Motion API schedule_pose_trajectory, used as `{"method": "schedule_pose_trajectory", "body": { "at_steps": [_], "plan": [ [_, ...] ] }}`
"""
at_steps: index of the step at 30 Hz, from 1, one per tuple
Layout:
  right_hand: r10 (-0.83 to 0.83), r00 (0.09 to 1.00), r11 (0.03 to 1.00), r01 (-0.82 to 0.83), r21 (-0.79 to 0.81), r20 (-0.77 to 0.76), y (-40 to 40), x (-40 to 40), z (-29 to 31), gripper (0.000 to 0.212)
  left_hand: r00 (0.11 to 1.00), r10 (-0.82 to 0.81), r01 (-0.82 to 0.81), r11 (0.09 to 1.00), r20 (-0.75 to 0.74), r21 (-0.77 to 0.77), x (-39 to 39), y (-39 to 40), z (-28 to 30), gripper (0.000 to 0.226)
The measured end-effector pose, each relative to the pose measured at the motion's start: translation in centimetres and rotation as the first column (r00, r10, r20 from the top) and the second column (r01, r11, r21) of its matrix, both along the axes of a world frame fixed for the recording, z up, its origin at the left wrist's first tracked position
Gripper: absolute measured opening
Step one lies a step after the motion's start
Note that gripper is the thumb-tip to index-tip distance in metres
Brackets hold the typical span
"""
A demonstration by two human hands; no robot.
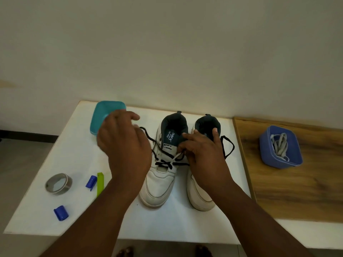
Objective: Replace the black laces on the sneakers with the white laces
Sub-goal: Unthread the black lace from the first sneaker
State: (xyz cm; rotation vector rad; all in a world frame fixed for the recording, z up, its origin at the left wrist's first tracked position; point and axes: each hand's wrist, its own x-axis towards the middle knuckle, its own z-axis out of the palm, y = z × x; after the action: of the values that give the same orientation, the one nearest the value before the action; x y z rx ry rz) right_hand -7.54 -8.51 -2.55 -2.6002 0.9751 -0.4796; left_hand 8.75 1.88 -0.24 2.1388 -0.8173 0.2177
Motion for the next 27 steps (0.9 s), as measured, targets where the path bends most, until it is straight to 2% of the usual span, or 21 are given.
{"method": "schedule_pose_trajectory", "body": {
  "at_steps": [1, 3, 5, 7, 8, 10, 12, 13, 15, 16, 18, 21, 24, 26, 27],
  "plan": [
    [-0.004, 1.0, 1.0, 0.004, -0.007, -0.001, 0.0, -0.1, 0.0, 0.03, 0.993, -0.114, 0.114, 0.991, -0.008, 0.065, -0.2, -0.2, -0.2, 0.035],
    [-0.005, 1.0, 1.0, 0.004, -0.025, -0.015, 0.0, -0.2, 0.0, 0.028, 0.938, -0.347, 0.333, 0.909, 0.008, 0.251, -0.9, -0.5, -1.2, 0.038],
    [-0.004, 1.0, 1.0, 0.004, -0.028, -0.025, 0.1, -0.2, 0.0, 0.028, 0.876, -0.481, 0.408, 0.776, 0.033, 0.481, -1.4, -0.5, -2.1, 0.025],
    [-0.011, 1.0, 1.0, 0.01, -0.022, -0.022, 0.2, -0.1, 0.0, 0.028, 0.88, -0.474, 0.395, 0.705, -0.023, 0.589, -1.4, -0.4, -2.6, 0.021],
    [-0.015, 1.0, 1.0, 0.014, -0.021, -0.024, 0.1, -0.1, 0.1, 0.028, 0.901, -0.433, 0.37, 0.714, -0.041, 0.595, -1.4, -0.3, -2.6, 0.018],
    [-0.026, 0.999, 0.999, 0.025, -0.029, -0.033, 0.1, -0.1, 0.1, 0.027, 0.946, -0.319, 0.242, 0.809, 0.053, 0.536, -1.3, -0.3, -1.8, 0.01],
    [-0.032, 0.998, 0.999, 0.031, -0.03, -0.045, 0.2, -0.1, 0.2, 0.026, 0.982, -0.113, 0.053, 0.933, 0.15, 0.357, -0.9, -0.1, -0.7, 0.011],
    [-0.032, 0.998, 0.999, 0.031, -0.029, -0.046, 0.3, 0.0, 0.3, 0.026, 0.989, -0.013, -0.024, 0.97, 0.149, 0.243, -0.6, 0.1, -0.3, 0.011],
    [-0.037, 0.998, 0.999, 0.036, -0.026, -0.045, 0.4, 0.0, 0.3, 0.024, 0.99, 0.071, -0.088, 0.986, 0.125, 0.138, -0.2, 0.4, -0.3, 0.014],
    [-0.042, 0.998, 0.999, 0.04, -0.027, -0.046, 0.4, 0.1, 0.3, 0.025, 0.992, 0.043, -0.062, 0.984, 0.114, 0.165, 0.0, 0.4, -0.6, 0.018],
    [-0.048, 0.998, 0.998, 0.047, -0.033, -0.051, 0.3, 0.1, 0.3, 0.025, 0.991, -0.123, 0.103, 0.96, 0.06, 0.259, -0.1, 0.0, -1.0, 0.03],
    [-0.049, 0.997, 0.998, 0.047, -0.039, -0.065, 0.2, 0.0, 0.3, 0.025, 0.929, -0.371, 0.334, 0.822, -0.012, 0.461, -1.2, -0.4, -1.3, 0.026],
    [-0.057, 0.995, 0.998, 0.054, -0.041, -0.081, 0.2, -0.1, 0.3, 0.023, 0.908, -0.415, 0.362, 0.701, -0.061, 0.615, -1.4, -0.4, -1.9, 0.02],
    [-0.061, 0.995, 0.997, 0.058, -0.044, -0.081, 0.2, -0.2, 0.3, 0.022, 0.929, -0.369, 0.315, 0.744, -0.031, 0.589, -1.3, -0.3, -1.9, 0.014],
    [-0.062, 0.995, 0.997, 0.059, -0.042, -0.077, 0.2, -0.1, 0.4, 0.022, 0.944, -0.328, 0.273, 0.814, 0.018, 0.513, -1.1, -0.3, -1.7, 0.012]
  ]
}}
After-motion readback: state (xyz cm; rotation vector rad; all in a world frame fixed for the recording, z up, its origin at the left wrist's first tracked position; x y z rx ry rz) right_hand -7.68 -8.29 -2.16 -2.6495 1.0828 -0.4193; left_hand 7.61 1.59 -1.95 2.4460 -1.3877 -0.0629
